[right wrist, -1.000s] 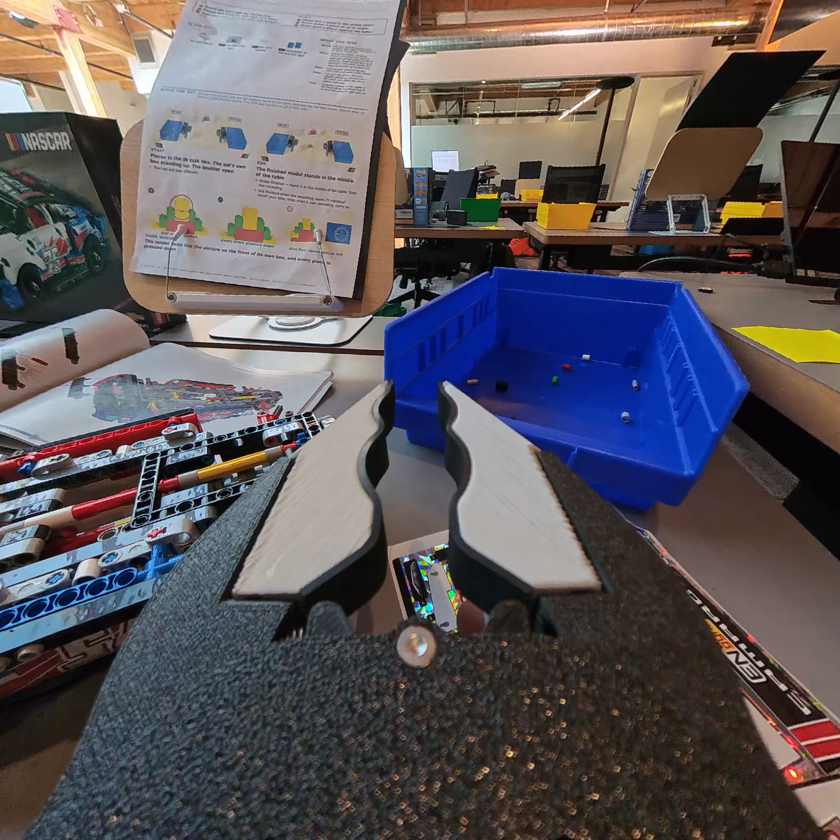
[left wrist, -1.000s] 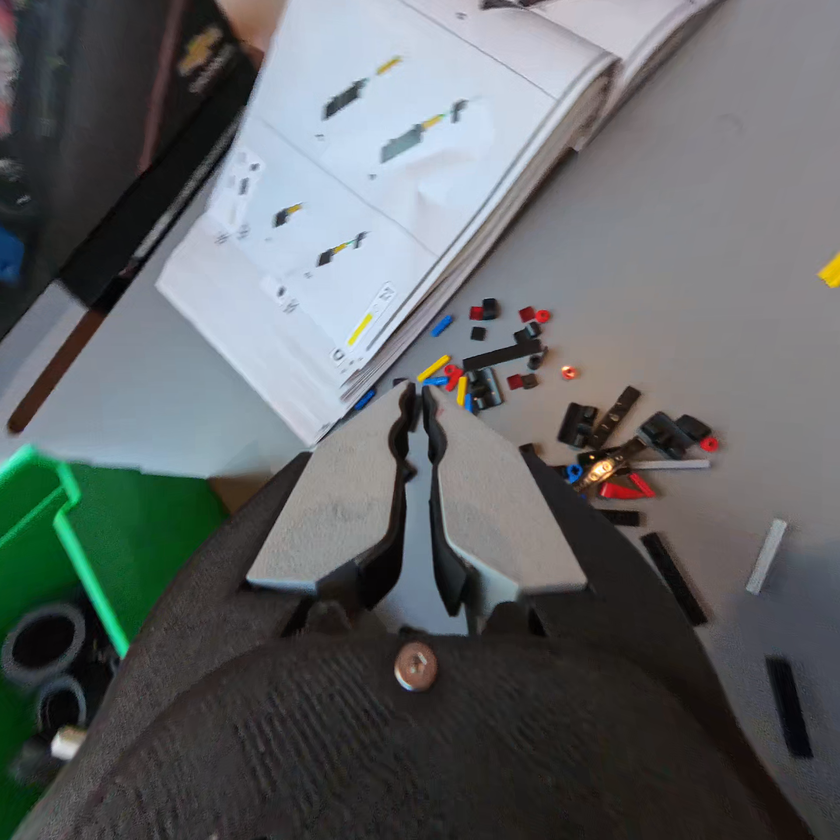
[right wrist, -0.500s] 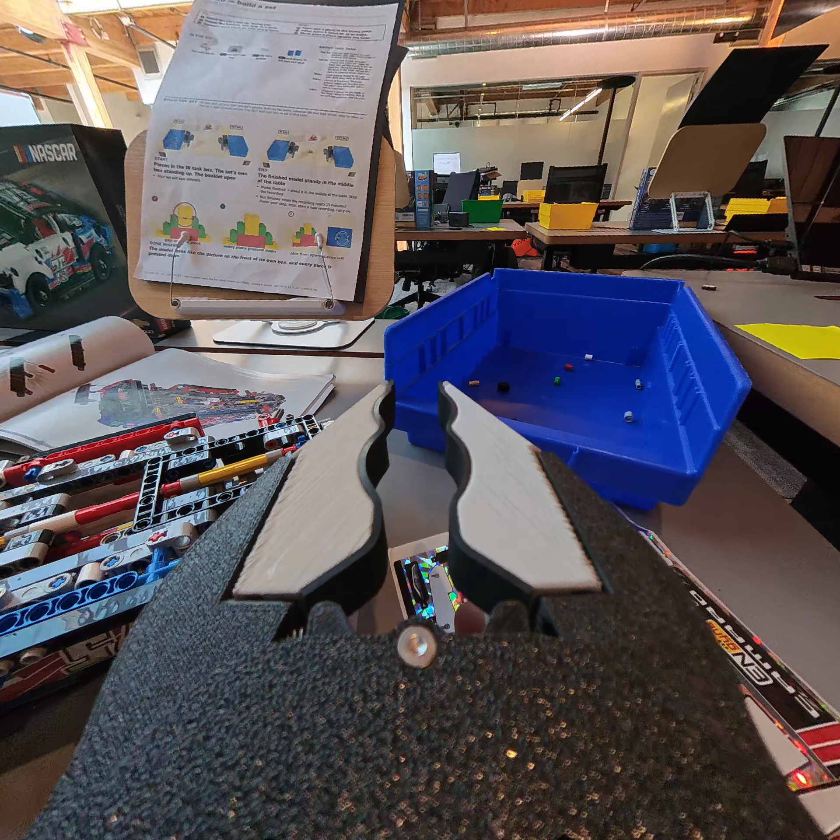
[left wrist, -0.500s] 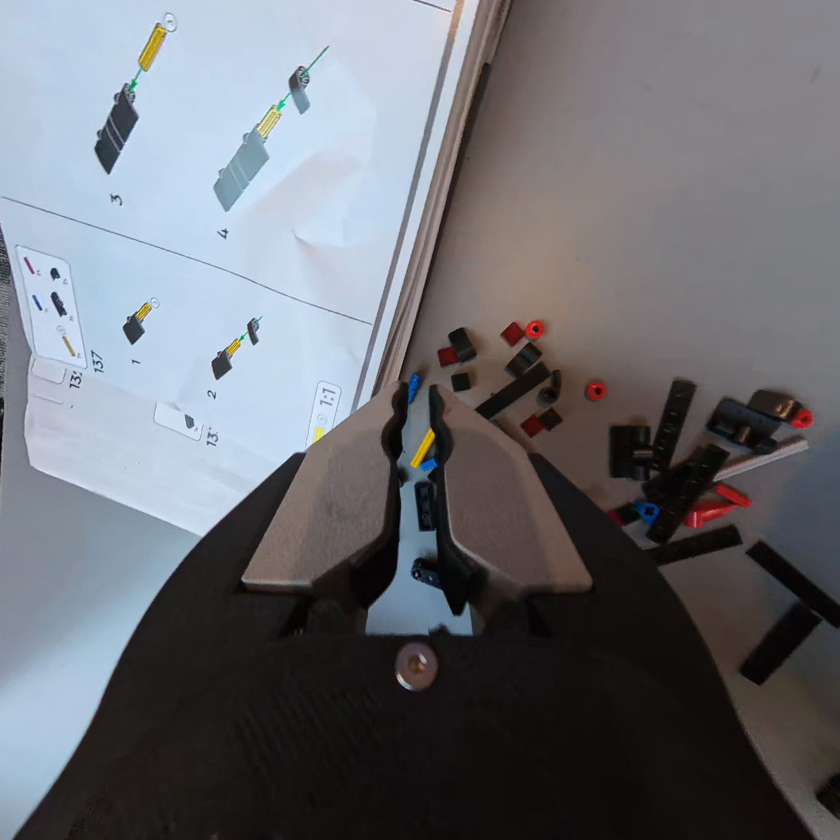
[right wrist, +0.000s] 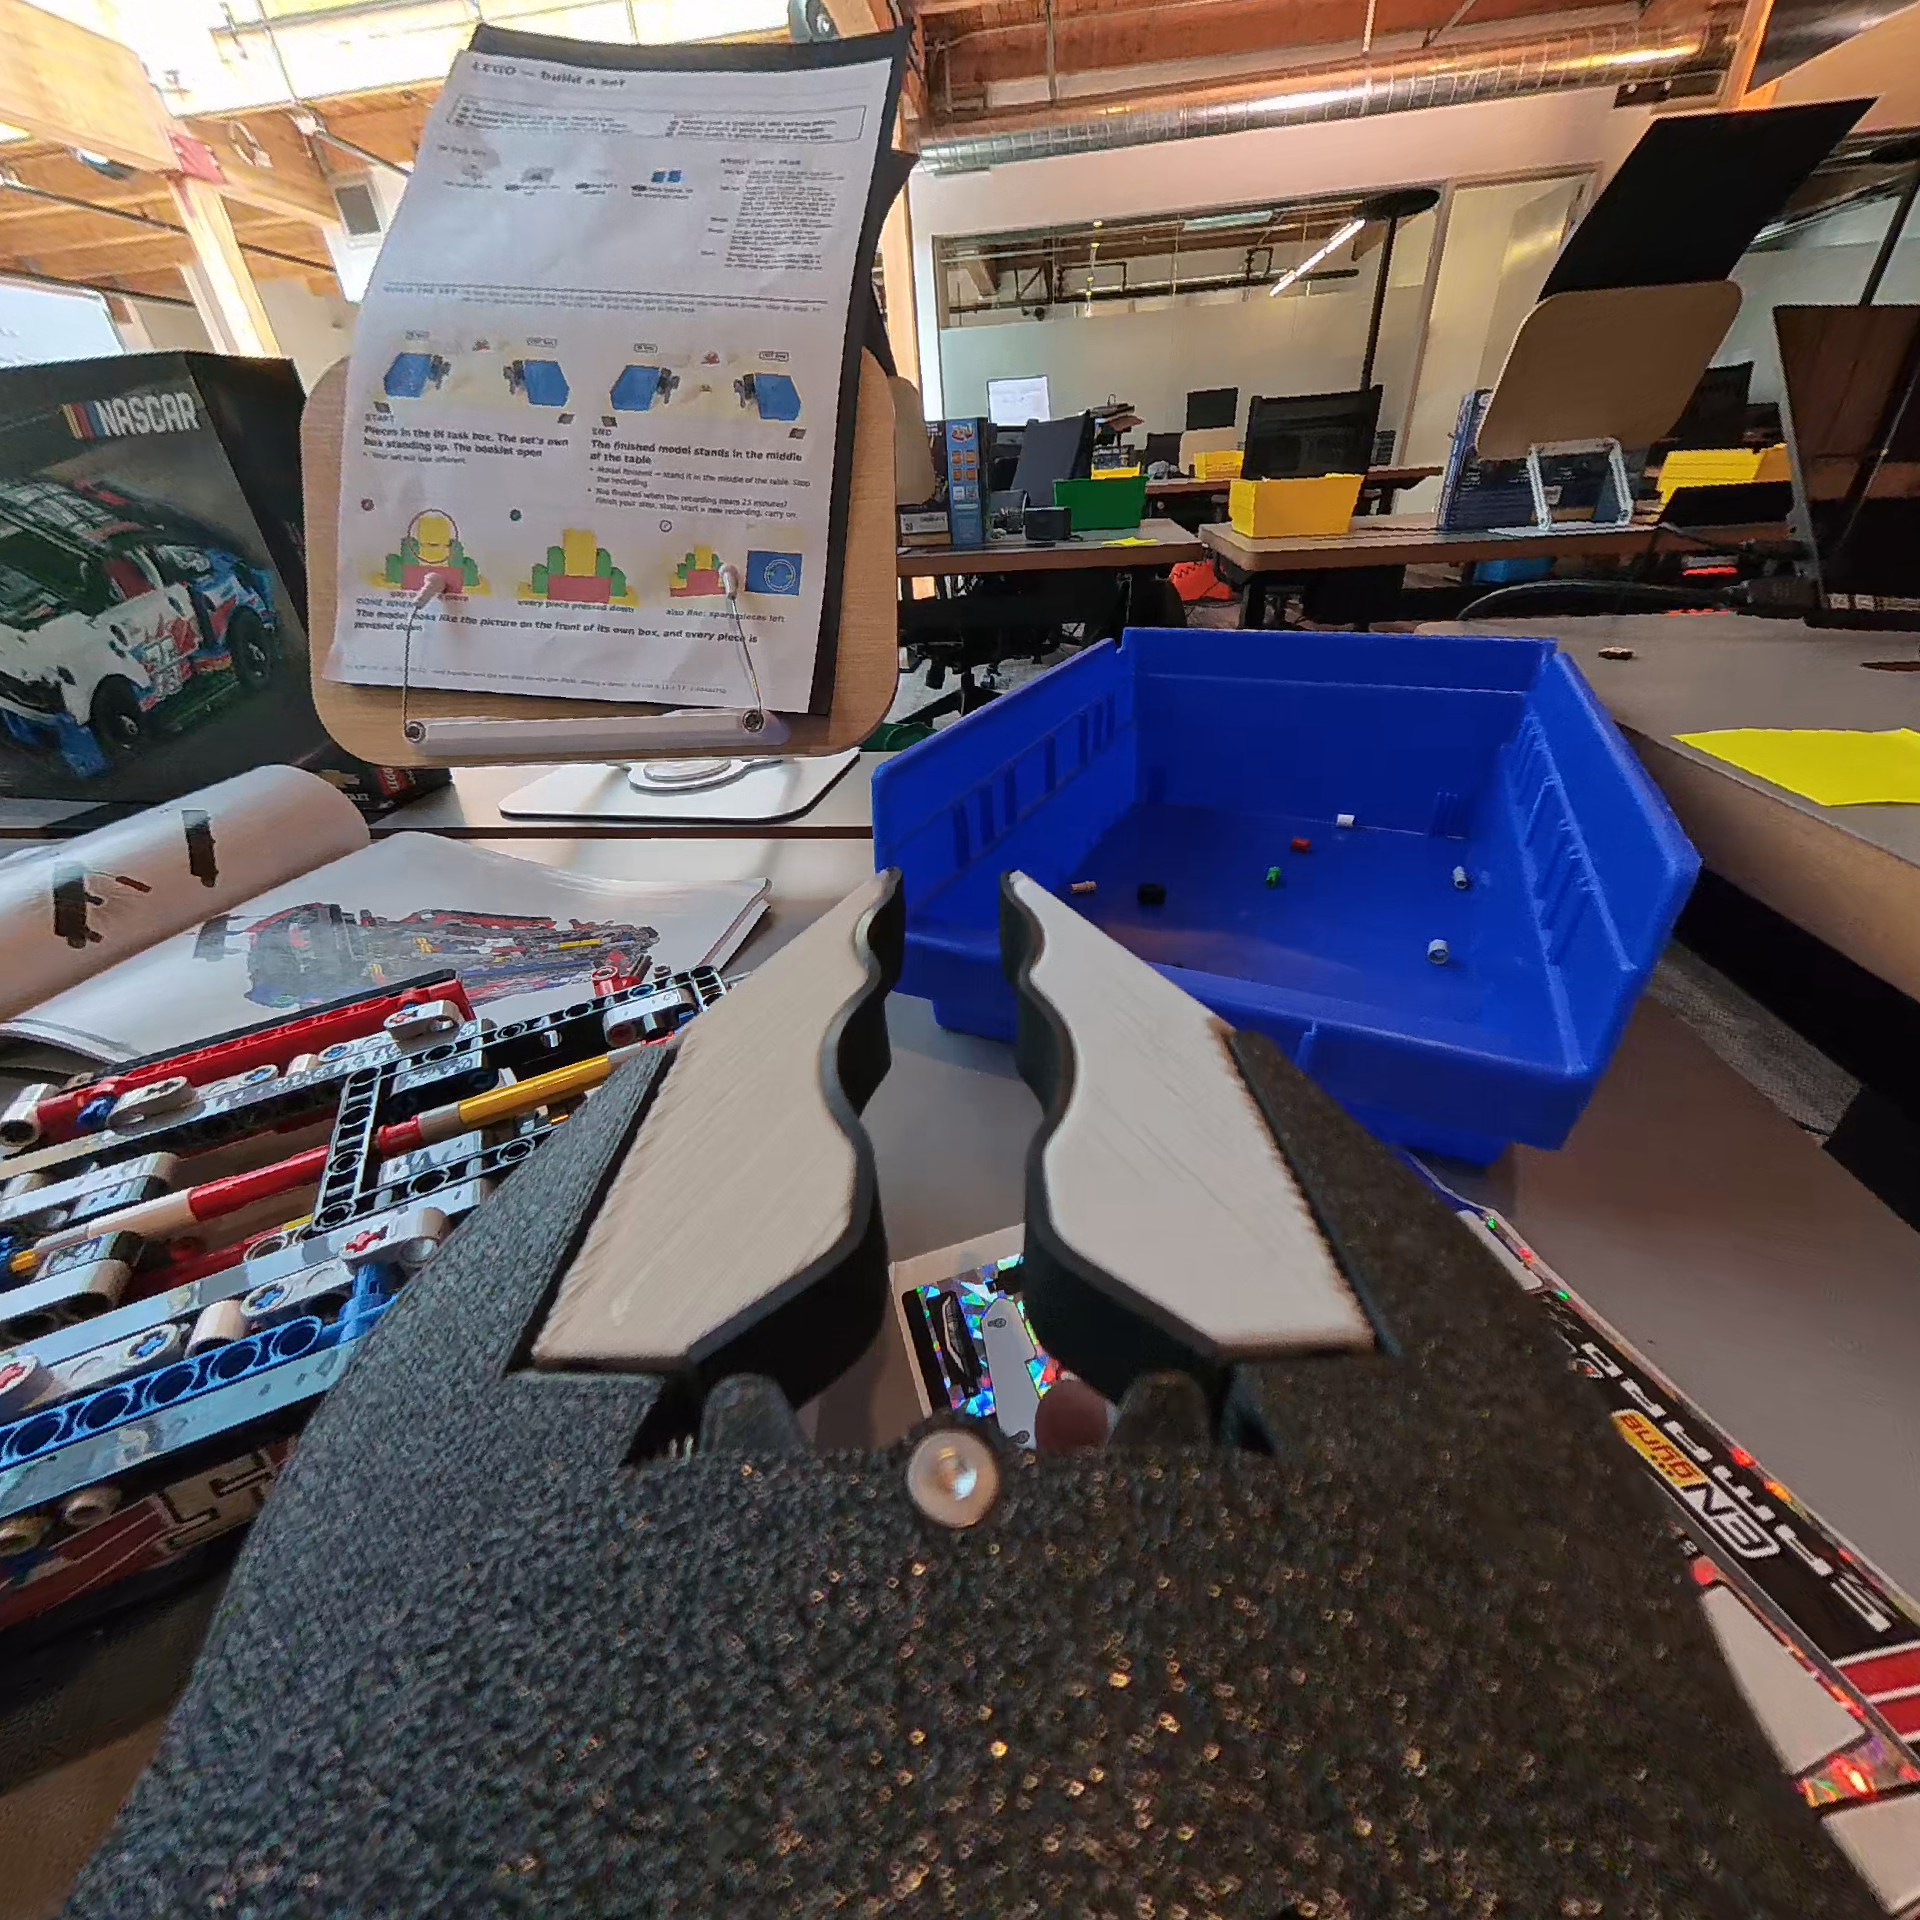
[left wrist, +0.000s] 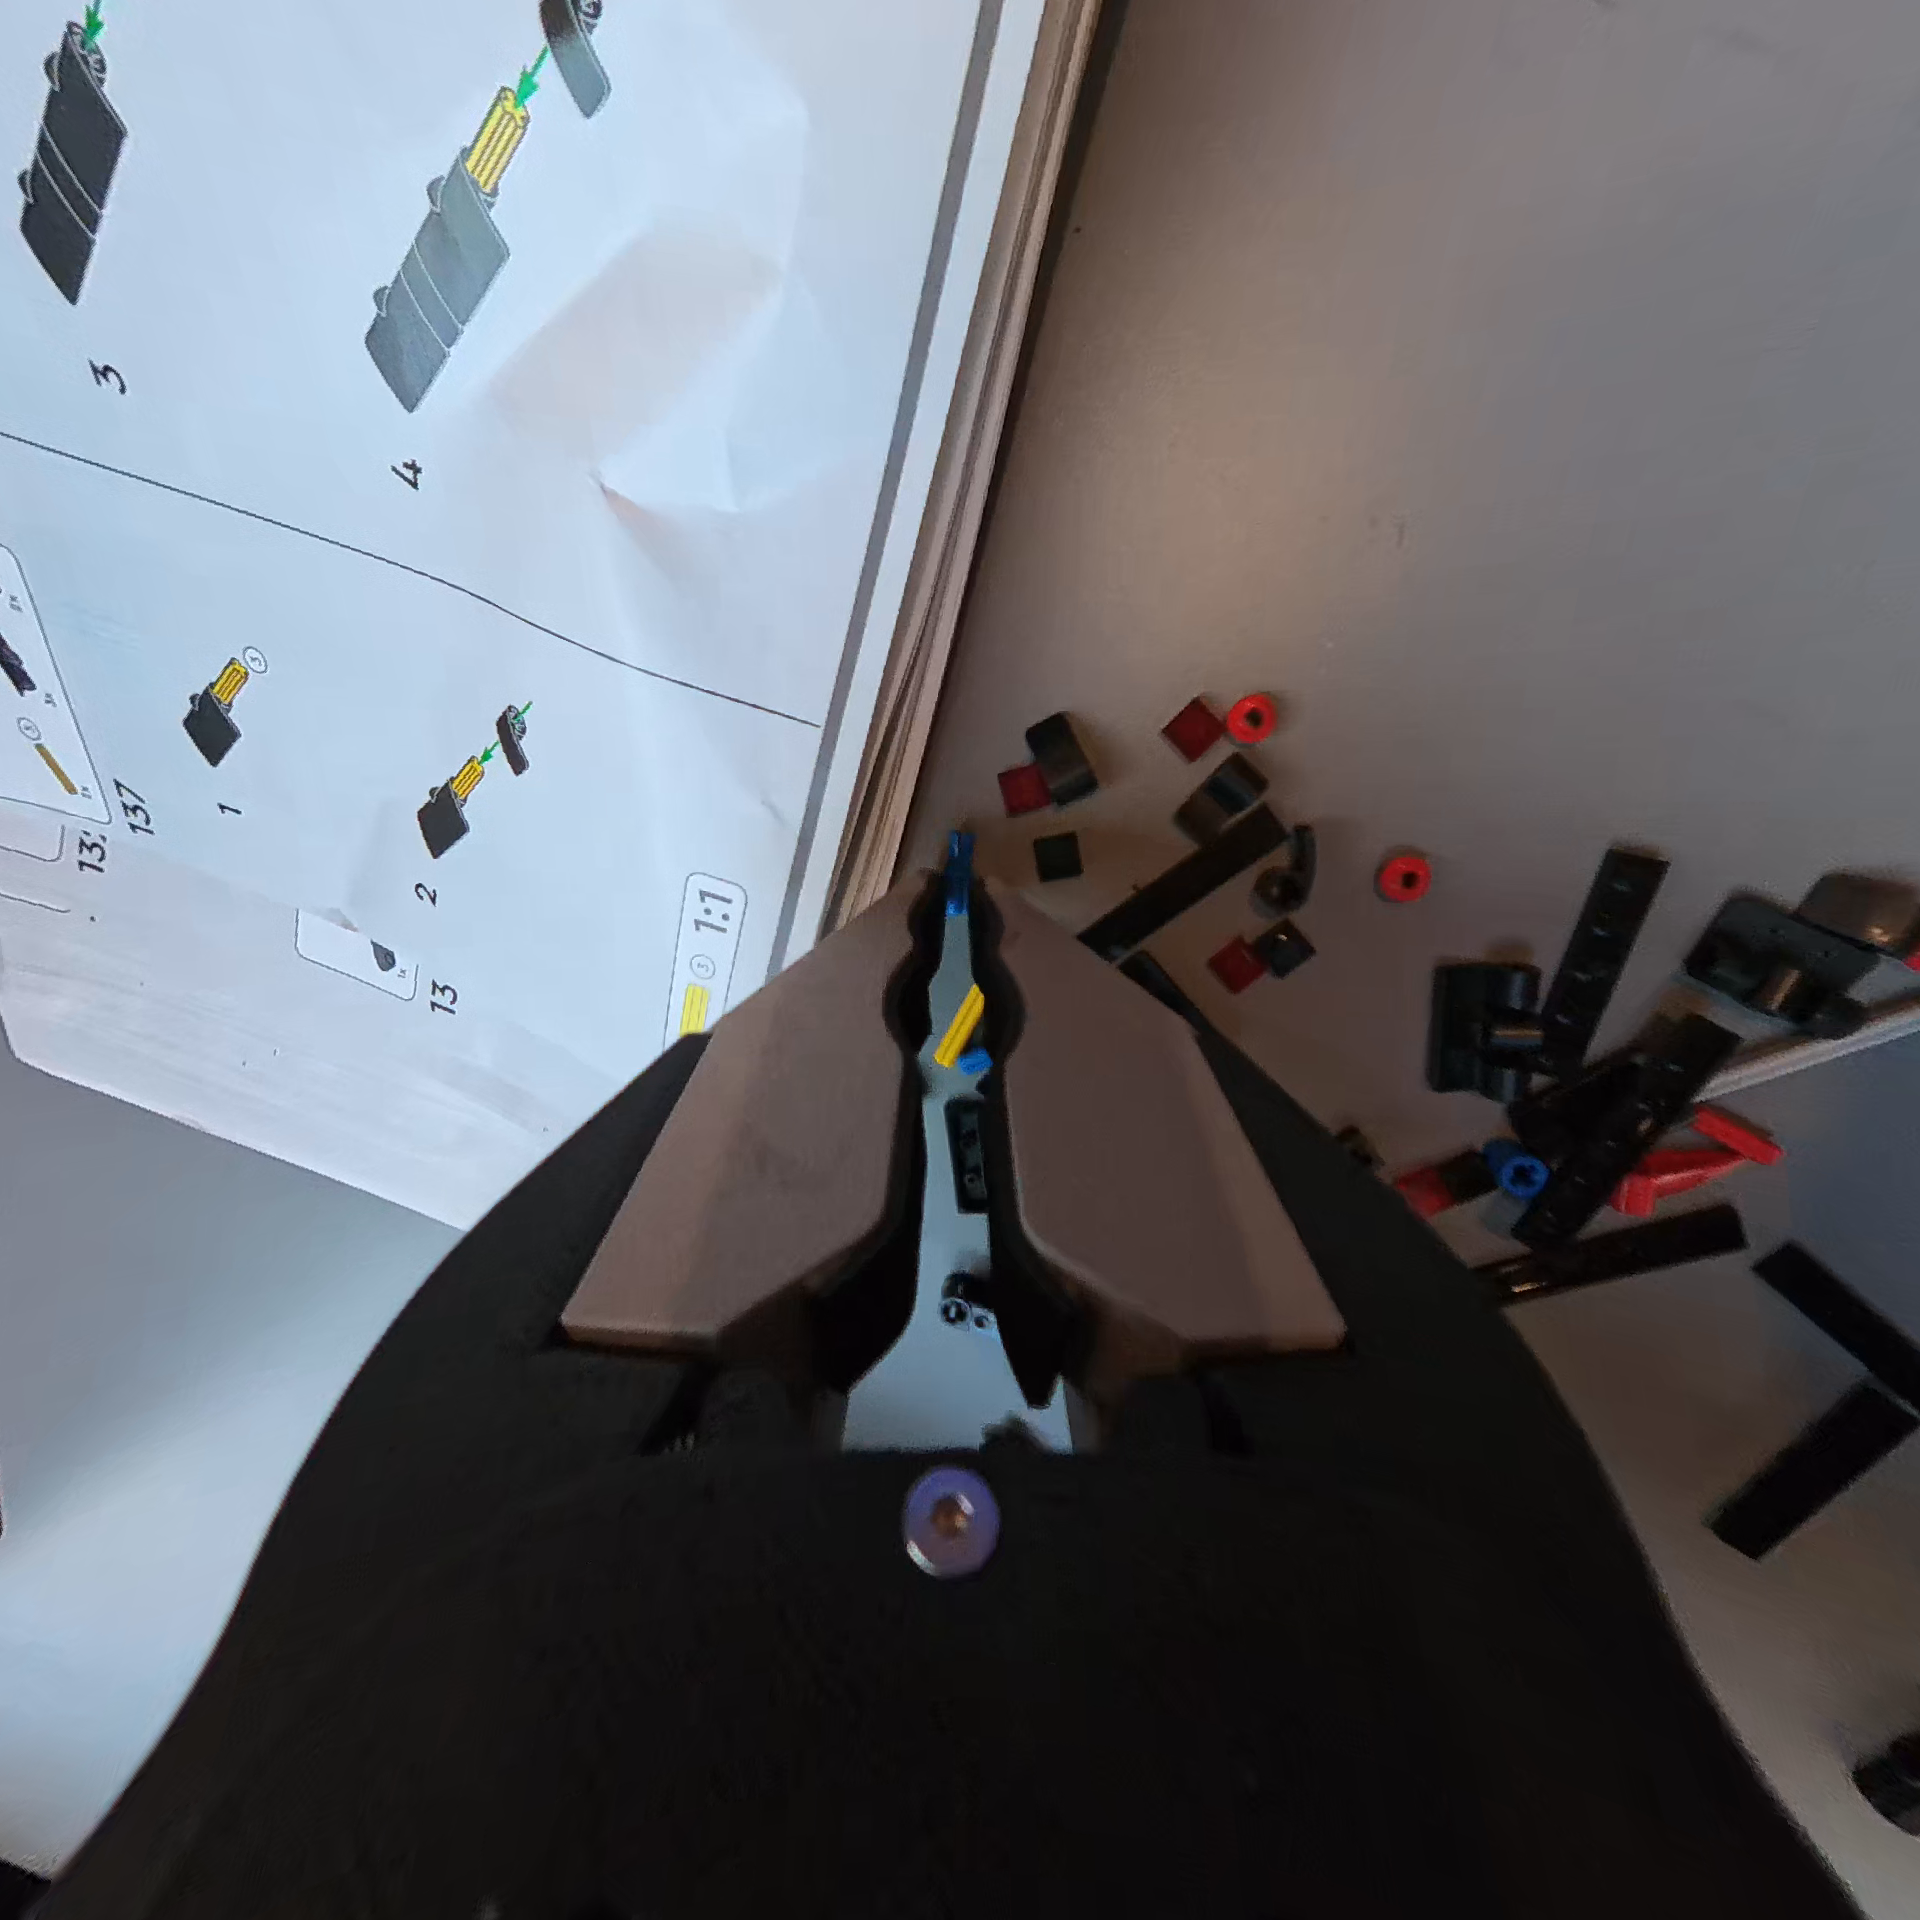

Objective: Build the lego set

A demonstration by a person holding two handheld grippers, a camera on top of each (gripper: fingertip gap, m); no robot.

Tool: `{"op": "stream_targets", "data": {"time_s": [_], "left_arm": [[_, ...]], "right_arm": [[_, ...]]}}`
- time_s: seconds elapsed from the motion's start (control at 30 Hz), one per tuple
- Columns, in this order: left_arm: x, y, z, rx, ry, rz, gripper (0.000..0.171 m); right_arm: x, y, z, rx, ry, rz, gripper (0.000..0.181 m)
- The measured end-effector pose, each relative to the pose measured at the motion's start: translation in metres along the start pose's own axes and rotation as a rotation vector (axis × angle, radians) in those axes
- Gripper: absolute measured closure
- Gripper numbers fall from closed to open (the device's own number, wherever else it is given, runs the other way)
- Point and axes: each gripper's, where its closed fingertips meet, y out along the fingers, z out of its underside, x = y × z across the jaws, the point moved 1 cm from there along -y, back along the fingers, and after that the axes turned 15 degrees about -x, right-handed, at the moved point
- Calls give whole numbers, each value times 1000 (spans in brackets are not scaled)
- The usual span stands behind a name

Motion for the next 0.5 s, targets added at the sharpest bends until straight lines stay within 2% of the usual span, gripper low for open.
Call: {"op": "stream_targets", "data": {"time_s": [0.17,0.27,0.43,0.5], "left_arm": [[-2,-19,-6,-67,-69,-51,170],[-7,-37,-20,-129,-124,-89,170],[-51,-47,-60,-254,-162,-85,170],[-72,-43,-76,-321,-177,-38,170]], "right_arm": [[-2,-1,-2,-14,14,4,164],[-2,-1,-2,-14,19,5,164],[-1,-1,-2,-17,10,3,164],[-1,-2,-3,-19,11,4,164]]}}
